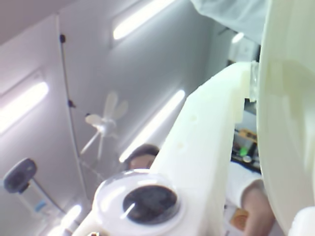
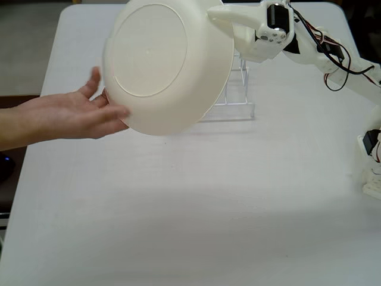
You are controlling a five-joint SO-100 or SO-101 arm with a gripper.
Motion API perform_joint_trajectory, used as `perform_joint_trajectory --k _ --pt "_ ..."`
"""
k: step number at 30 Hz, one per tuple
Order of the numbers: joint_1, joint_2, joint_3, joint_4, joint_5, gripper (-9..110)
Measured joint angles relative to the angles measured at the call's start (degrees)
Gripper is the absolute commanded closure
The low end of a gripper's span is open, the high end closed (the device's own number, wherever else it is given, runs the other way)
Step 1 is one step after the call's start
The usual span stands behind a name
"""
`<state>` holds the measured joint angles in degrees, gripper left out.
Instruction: Would you please take all the plates for me?
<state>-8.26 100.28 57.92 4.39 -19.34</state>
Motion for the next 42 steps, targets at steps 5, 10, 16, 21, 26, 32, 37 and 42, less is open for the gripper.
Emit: perform_joint_trajectory --k 5,10,16,21,26,32,37,42 --pt "0.0 -0.09 0.0 -0.35 0.7 91" --pt "0.97 -0.09 1.05 1.58 -0.97 53" --pt "3.43 0.0 1.05 8.0 -5.19 58" --pt "8.35 0.0 1.32 13.89 -7.65 82" --pt "16.52 -2.02 1.58 16.08 -3.25 102" --pt "23.03 -13.8 -1.49 19.07 -2.46 102" --pt "24.96 -23.2 -9.32 22.5 -5.8 102" --pt "26.28 -27.07 -13.45 24.17 -9.76 77"
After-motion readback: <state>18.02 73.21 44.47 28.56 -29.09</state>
